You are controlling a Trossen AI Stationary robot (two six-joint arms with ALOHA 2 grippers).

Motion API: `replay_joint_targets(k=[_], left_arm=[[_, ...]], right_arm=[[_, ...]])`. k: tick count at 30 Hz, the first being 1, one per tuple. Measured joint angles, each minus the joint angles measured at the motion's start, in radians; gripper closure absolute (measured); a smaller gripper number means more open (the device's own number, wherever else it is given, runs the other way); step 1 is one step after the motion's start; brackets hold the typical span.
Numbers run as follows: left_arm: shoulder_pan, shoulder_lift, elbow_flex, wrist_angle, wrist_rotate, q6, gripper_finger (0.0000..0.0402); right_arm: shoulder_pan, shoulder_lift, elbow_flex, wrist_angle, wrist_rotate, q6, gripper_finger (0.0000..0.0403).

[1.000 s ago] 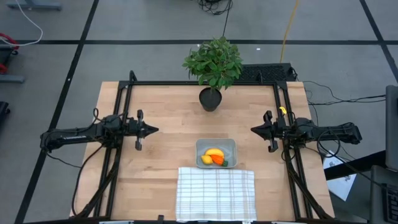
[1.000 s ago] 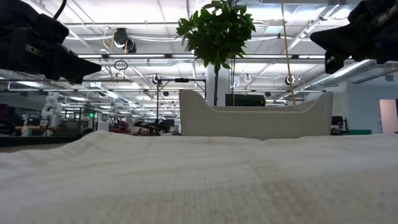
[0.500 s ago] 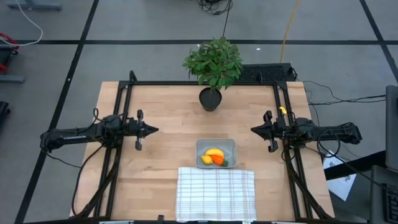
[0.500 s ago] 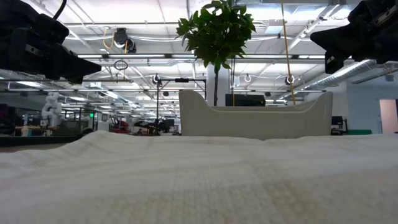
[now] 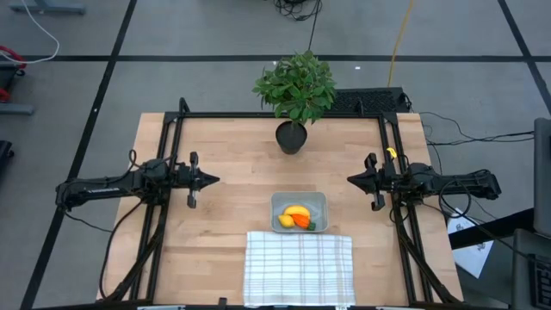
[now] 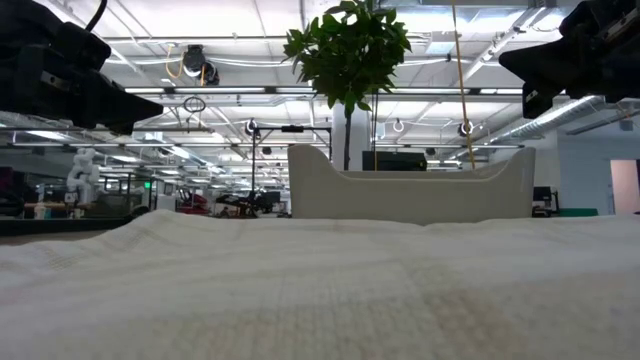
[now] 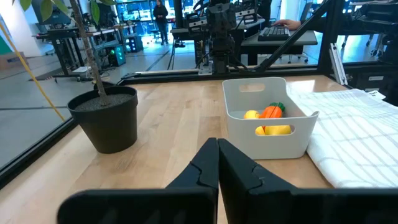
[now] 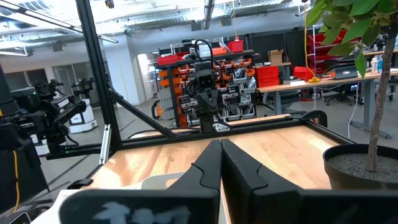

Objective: Pick and placing Produce into tupperware
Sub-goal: Return to Home Position

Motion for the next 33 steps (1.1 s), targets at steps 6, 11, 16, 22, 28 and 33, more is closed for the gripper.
replay_joint_targets(k=[6,11,16,22,28,33], left_arm=[[0.0,0.0,0.0,0.0,0.0,0.0,0.0385],[0.0,0.0,0.0,0.0,0.0,0.0,0.0384],[0.0,0.0,0.0,0.0,0.0,0.0,0.0396],[0.0,0.0,0.0,0.0,0.0,0.0,0.0394],[0.0,0.0,0.0,0.0,0.0,0.0,0.0382],[0.0,0.0,0.0,0.0,0.0,0.0,0.0392]], right_arm=[[0.0,0.0,0.0,0.0,0.0,0.0,0.0403],[0.0,0.0,0.0,0.0,0.0,0.0,0.0403],[0.0,0.0,0.0,0.0,0.0,0.0,0.0403],[0.0,0.0,0.0,0.0,0.0,0.0,0.0403],[0.0,0.0,0.0,0.0,0.0,0.0,0.0403],[0.0,0.0,0.0,0.0,0.0,0.0,0.0403]])
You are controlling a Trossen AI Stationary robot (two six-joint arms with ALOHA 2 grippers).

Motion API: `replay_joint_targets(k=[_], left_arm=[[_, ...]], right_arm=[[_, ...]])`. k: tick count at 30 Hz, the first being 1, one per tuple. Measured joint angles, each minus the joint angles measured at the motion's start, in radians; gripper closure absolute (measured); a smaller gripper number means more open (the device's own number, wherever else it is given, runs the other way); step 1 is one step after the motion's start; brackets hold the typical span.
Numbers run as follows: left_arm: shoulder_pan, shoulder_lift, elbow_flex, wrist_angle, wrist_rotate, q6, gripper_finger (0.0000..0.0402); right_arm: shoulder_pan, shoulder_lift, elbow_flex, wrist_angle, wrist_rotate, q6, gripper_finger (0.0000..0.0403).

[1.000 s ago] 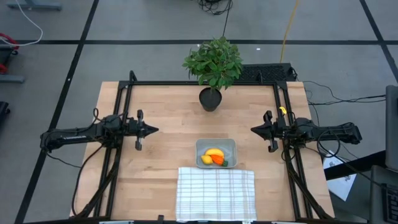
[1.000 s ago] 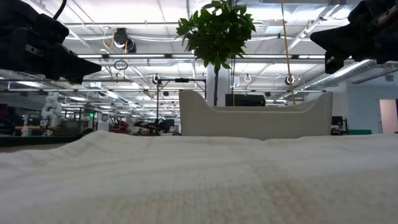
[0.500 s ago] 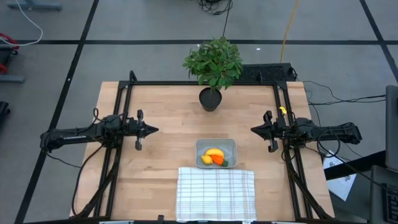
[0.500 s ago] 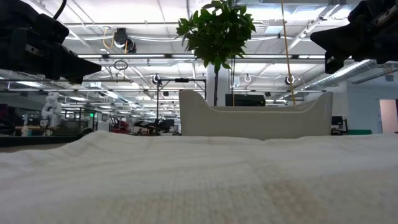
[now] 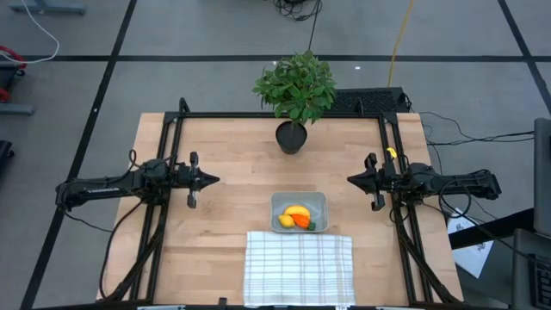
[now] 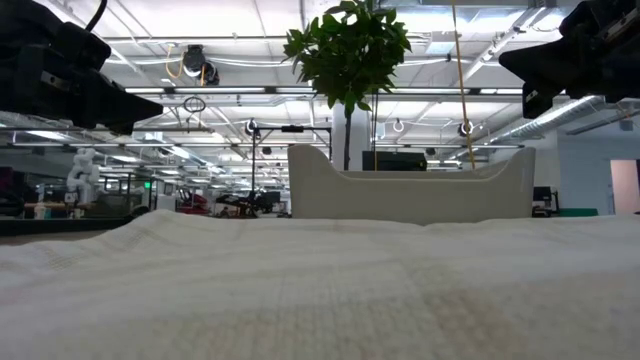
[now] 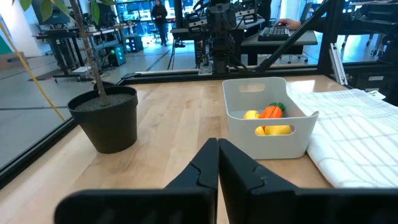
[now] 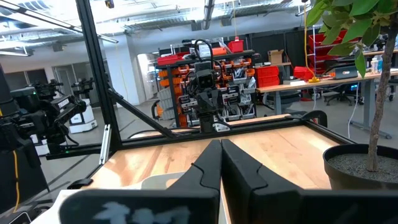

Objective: Pick and placing Produce into tupperware
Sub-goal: Return to Home Position

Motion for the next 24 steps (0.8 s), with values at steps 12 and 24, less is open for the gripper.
replay_joint_targets(k=[12,24], left_arm=[[0.0,0.0,0.0,0.0,0.0,0.0,0.0381],[0.0,0.0,0.0,0.0,0.0,0.0,0.0399]], right_arm=[[0.0,0.0,0.0,0.0,0.0,0.0,0.0403],[0.0,0.0,0.0,0.0,0.0,0.0,0.0403]])
